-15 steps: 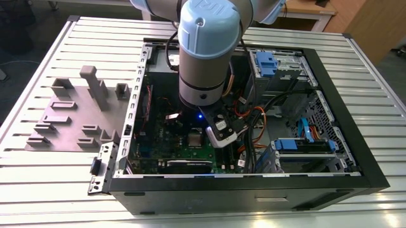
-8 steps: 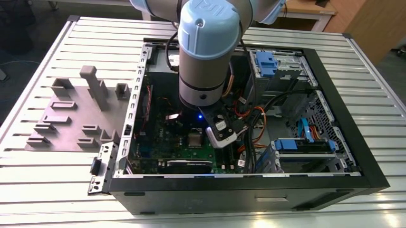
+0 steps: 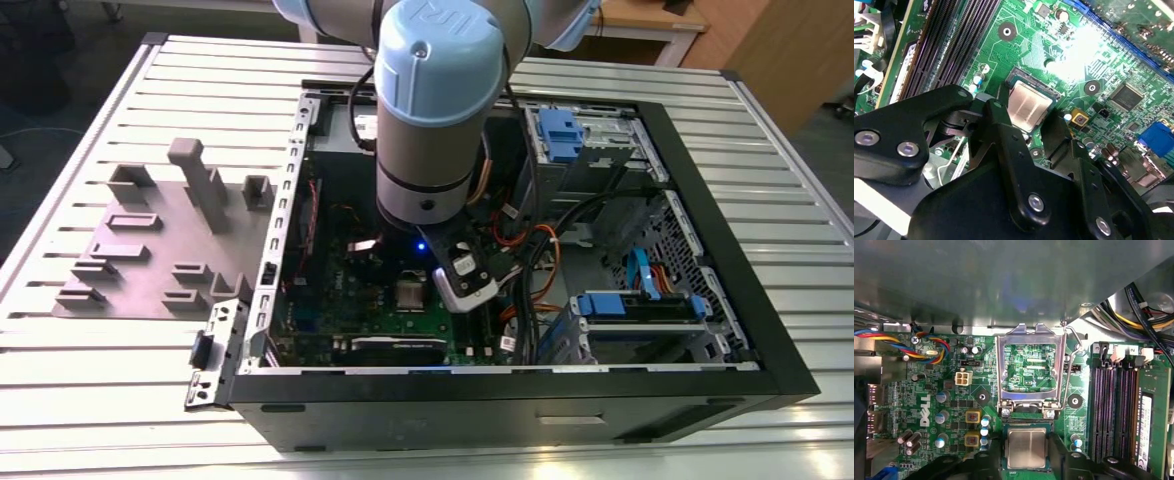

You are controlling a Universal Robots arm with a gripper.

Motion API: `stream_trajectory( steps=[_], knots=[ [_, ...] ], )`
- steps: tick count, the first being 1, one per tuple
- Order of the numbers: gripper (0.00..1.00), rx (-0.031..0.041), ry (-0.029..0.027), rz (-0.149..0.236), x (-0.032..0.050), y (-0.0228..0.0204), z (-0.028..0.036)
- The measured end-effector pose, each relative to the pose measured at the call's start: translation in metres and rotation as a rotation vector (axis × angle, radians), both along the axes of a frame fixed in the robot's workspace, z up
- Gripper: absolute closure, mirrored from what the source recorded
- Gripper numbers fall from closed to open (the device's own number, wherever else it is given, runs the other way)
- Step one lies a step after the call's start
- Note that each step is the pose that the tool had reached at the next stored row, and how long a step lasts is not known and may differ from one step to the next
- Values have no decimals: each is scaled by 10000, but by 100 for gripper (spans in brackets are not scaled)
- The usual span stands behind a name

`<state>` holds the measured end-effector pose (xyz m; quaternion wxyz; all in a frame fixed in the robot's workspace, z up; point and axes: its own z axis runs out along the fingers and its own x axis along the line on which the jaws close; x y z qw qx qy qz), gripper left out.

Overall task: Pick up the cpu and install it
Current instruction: 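Place the cpu into insertion slot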

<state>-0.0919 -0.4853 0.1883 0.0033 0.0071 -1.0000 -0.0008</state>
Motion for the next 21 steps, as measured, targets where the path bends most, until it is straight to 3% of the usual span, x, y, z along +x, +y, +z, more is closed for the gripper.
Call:
stream_trajectory(
  steps=[11, 21],
  knots=[
    [47, -3, 1, 1, 0, 0, 8],
    [47, -6, 2, 0, 0, -1, 84]
  ],
)
